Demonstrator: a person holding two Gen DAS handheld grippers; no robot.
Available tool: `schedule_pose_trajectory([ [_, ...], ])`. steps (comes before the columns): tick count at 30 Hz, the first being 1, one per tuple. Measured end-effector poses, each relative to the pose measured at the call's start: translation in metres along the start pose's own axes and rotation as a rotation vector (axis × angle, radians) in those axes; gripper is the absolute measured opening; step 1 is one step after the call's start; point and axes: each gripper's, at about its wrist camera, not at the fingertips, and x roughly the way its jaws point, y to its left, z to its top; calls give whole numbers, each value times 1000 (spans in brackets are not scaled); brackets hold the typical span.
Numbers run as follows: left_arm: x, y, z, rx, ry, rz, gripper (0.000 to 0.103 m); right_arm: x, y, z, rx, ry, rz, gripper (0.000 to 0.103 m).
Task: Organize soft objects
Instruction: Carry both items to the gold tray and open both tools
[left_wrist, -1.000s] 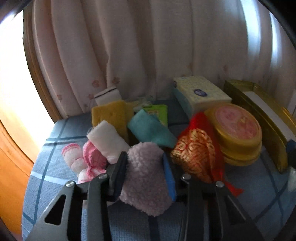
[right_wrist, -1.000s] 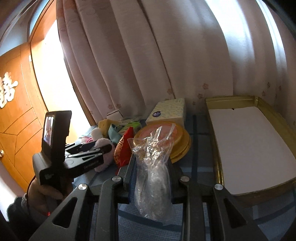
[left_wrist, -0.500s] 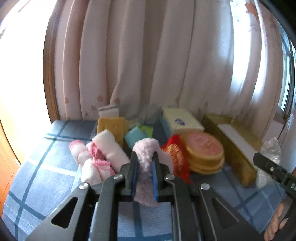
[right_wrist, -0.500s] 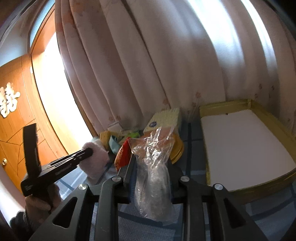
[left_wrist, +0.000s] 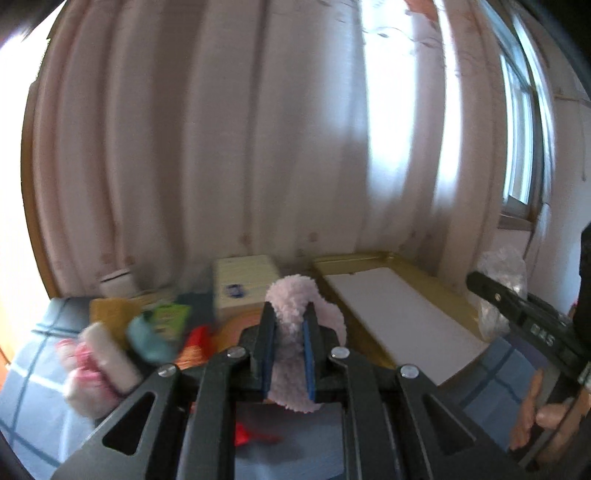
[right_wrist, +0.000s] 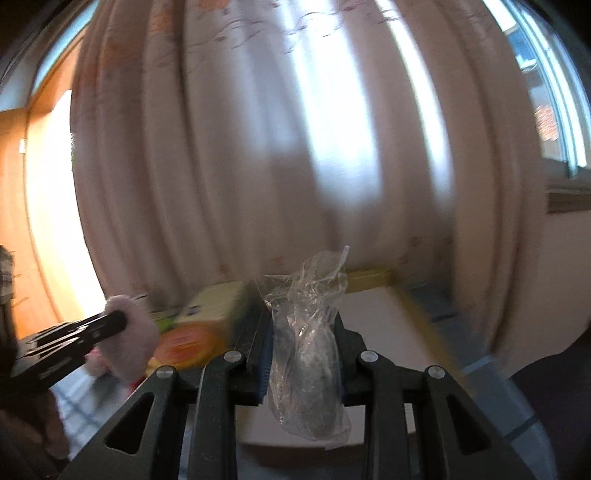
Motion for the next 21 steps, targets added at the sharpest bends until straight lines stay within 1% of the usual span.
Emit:
schedule_pose_trajectory([
  [4,17,-32,6,20,1,-55,11,12,-29,5,3,-8,-92,29],
  [6,30,-50,10,25,11,-86,11,25,-43,7,12,17,-131,29],
  [9,48,-75,14,33,31,-111,11,40,-57,6,17,38,-163,29],
  [14,74,-108,16,44,58,-144,11,64,-66,-1,11,85,-169,29],
  [15,79,-112,16,45,65,-146,11,67,-68,-1,19,102,-159,29],
  [16,82,-115,15,47,71,-146,11,70,-69,-1,27,98,-152,29],
  [18,92,-120,12,52,92,-138,11,75,-69,1,14,97,-155,29],
  [21,103,-123,9,52,114,-135,11,79,-66,0,1,123,-142,29],
])
